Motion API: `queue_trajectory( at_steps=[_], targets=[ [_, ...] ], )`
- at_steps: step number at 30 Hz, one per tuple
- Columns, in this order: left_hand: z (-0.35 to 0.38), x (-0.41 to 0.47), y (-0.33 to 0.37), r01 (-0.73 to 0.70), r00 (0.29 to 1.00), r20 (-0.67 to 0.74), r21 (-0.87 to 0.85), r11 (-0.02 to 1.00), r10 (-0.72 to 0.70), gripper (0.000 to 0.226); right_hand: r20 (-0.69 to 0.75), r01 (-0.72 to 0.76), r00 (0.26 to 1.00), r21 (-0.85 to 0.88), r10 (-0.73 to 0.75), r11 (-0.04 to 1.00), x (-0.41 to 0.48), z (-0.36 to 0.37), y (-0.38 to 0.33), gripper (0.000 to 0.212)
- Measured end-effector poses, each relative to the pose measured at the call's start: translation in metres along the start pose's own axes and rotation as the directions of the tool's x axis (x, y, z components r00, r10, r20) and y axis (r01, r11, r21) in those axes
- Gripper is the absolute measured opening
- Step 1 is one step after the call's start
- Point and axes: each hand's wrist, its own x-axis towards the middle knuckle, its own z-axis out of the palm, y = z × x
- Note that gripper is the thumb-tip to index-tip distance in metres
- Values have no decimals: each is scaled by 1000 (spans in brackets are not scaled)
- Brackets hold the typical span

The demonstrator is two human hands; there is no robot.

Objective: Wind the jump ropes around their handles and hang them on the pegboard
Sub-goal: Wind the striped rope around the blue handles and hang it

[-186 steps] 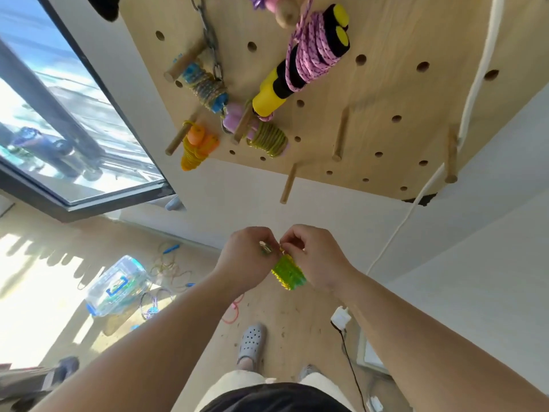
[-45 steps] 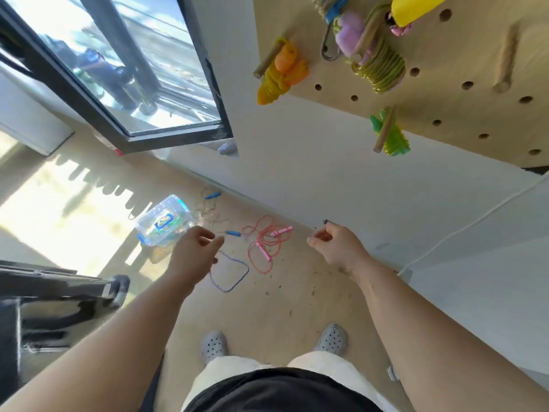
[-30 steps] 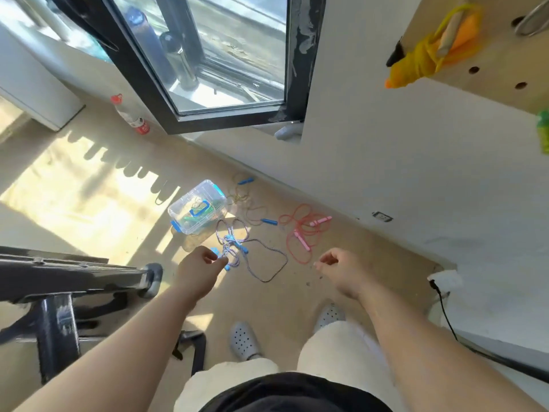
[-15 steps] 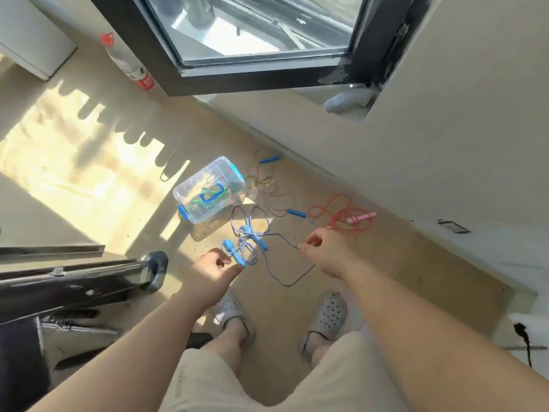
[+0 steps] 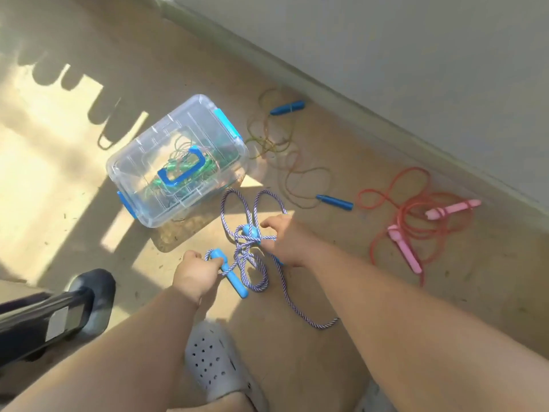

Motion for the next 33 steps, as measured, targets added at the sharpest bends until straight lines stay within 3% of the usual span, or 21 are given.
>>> queue_trajectory(
  at_steps=[4,6,9,11,15,21,25,29,33],
  targets=[
    [24,59,-9,-26,997,-77,0,1000,26,58,87,213,977,-270,-196,939,68,34,1,51],
    [33,79,-14,-74,993,-84,52,996,78,51,164,257,964,-374,-209,891,88,50,2,49],
    [43,86,-21,-95,995,-20,107,990,97,47,102,188,982,-451,-159,872,99,63,11,39],
    [48,84,-29,-92,996,4,110,990,93,50,-5,89,995,-441,-102,893,96,66,21,35],
    [57,79,-35,-123,992,17,127,984,122,51,-74,-73,996,-395,47,916,87,66,48,27],
    [60,65,-24,-141,990,34,85,986,139,37,-9,-120,991,-485,132,866,75,72,72,26],
    [48,33,0,-210,977,28,27,977,209,35,-30,-144,989,-312,141,939,48,60,74,6],
    [21,-36,31,-312,948,57,-22,950,312,26,-254,-160,955,3,156,987,-27,18,55,29],
    [-22,-156,59,-352,926,78,-174,920,369,24,-407,-140,885,234,228,962,-139,-45,25,34]
  ],
)
